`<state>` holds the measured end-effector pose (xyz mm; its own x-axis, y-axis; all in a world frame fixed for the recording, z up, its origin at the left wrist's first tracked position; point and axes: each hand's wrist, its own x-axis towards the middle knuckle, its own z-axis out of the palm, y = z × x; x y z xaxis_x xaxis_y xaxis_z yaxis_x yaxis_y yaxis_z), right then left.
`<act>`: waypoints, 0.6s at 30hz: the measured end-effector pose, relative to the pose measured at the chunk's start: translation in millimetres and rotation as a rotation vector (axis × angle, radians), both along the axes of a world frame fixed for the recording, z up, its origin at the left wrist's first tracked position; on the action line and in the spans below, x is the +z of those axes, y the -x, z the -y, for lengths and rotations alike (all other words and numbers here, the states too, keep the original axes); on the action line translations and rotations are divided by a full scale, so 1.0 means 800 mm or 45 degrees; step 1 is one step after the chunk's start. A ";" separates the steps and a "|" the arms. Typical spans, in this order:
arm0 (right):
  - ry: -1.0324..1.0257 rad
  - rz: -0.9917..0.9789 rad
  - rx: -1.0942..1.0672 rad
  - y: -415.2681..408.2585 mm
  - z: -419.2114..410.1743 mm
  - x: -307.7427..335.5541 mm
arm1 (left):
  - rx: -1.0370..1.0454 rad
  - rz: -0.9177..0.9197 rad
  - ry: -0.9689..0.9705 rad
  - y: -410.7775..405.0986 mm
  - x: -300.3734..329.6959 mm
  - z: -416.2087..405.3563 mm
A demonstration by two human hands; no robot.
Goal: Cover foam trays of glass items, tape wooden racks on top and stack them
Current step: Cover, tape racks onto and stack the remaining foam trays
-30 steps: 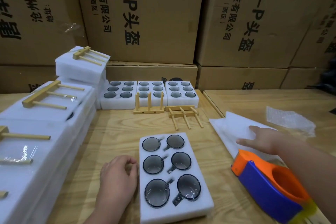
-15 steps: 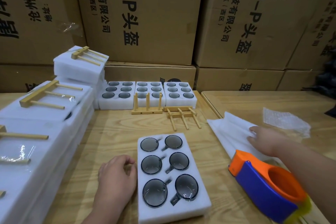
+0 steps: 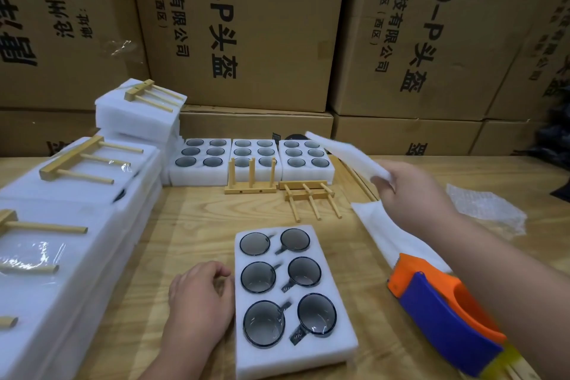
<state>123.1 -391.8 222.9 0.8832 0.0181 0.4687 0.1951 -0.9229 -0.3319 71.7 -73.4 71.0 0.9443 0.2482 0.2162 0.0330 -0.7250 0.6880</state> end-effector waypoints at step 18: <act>-1.263 -0.826 0.165 0.050 -0.073 -0.086 | -0.115 0.038 0.008 0.004 0.005 -0.004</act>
<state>82.8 -333.6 154.4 0.9789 0.0065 -0.2044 -0.1993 -0.1938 -0.9606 68.6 -70.4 74.8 0.9561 0.1637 0.2429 -0.0527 -0.7196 0.6924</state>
